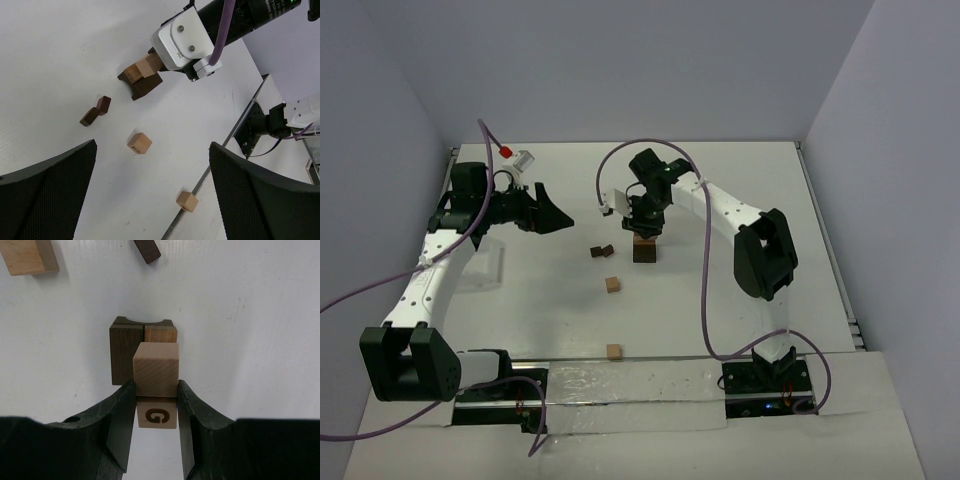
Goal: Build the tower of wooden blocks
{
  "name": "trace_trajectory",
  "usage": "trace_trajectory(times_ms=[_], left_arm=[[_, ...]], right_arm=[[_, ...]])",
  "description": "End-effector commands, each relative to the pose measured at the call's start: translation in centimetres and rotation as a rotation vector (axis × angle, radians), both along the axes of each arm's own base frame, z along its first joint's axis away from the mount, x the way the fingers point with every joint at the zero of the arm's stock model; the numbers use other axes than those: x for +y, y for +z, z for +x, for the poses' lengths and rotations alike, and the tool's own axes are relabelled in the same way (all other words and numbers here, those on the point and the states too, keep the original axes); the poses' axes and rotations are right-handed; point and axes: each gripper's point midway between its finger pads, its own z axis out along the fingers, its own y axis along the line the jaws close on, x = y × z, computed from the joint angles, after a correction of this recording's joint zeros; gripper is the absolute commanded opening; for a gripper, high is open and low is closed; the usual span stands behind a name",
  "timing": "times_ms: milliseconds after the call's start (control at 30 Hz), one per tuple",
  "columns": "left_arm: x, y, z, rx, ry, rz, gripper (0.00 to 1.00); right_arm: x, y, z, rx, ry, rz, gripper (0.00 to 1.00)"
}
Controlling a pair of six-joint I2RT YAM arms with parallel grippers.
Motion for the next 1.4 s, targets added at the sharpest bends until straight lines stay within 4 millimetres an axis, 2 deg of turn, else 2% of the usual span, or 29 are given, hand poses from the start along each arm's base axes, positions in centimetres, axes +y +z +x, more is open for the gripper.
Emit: trace_trajectory(times_ms=[0, 1367], left_arm=[[-0.1, 0.5, 0.0, -0.033, -0.029, -0.012, 0.99], [0.1, 0.0, 0.1, -0.011, -0.025, -0.018, 0.99]], right_arm=[[0.3, 0.6, 1.1, -0.025, 0.013, 0.004, 0.0], [0.4, -1.5, 1.2, 0.015, 0.015, -0.023, 0.0]])
